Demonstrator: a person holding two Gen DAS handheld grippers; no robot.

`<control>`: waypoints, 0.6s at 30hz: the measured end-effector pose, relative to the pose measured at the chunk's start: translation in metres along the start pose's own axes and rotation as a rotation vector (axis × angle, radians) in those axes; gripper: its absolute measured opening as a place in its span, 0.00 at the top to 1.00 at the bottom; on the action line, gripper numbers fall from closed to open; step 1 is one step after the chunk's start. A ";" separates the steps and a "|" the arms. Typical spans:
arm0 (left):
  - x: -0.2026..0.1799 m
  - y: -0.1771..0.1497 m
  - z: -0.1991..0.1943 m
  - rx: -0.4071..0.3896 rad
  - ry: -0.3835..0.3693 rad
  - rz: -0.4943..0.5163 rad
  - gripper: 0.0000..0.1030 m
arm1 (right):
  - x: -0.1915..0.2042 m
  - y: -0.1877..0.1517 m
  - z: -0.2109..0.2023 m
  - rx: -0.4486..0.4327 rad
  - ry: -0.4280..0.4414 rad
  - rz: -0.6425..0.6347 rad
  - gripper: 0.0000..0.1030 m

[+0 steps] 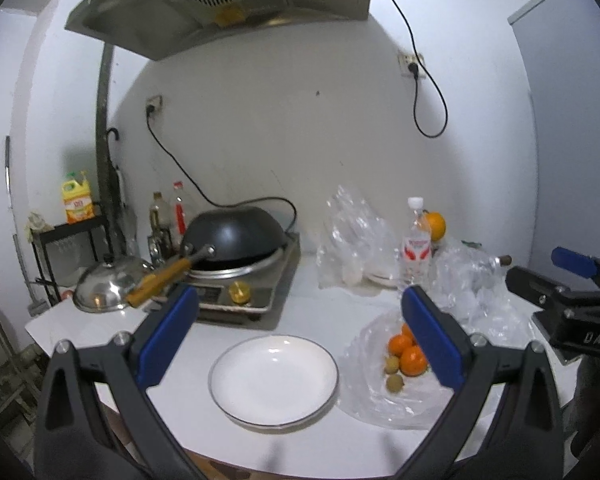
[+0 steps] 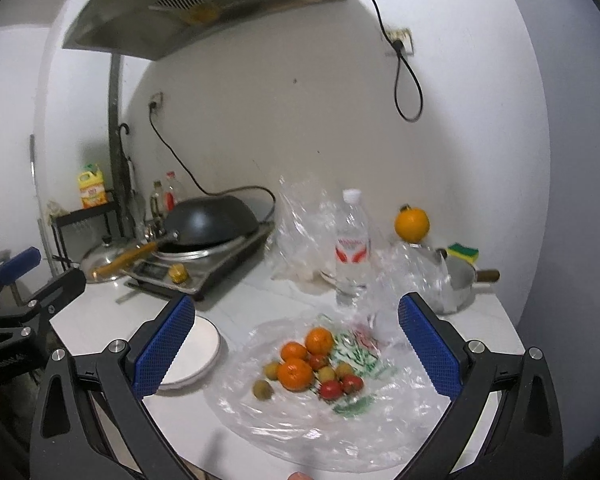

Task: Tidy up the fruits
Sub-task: 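Move both grippers down toward the fruit pile on the plastic bag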

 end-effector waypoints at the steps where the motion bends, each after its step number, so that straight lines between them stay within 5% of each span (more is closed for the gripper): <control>1: -0.004 -0.003 0.005 0.009 -0.003 0.000 0.01 | -0.005 -0.004 0.003 0.009 -0.004 0.006 0.00; 13: -0.073 -0.053 0.054 0.142 -0.058 0.145 0.01 | -0.063 -0.048 0.037 0.129 -0.020 0.071 0.01; 18: -0.103 -0.075 0.076 0.202 -0.099 0.198 0.01 | -0.077 -0.063 0.047 0.167 -0.016 0.087 0.09</control>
Point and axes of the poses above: each gripper's, at about its wrist camera, not at the fingertips, and z roughly the way its jaws point, x to its left, y to its top, the point moved 6 cm from there along z, roughly the way its jaws point, and after that the axes turned 15 degrees about y, right-handed, at the moved point
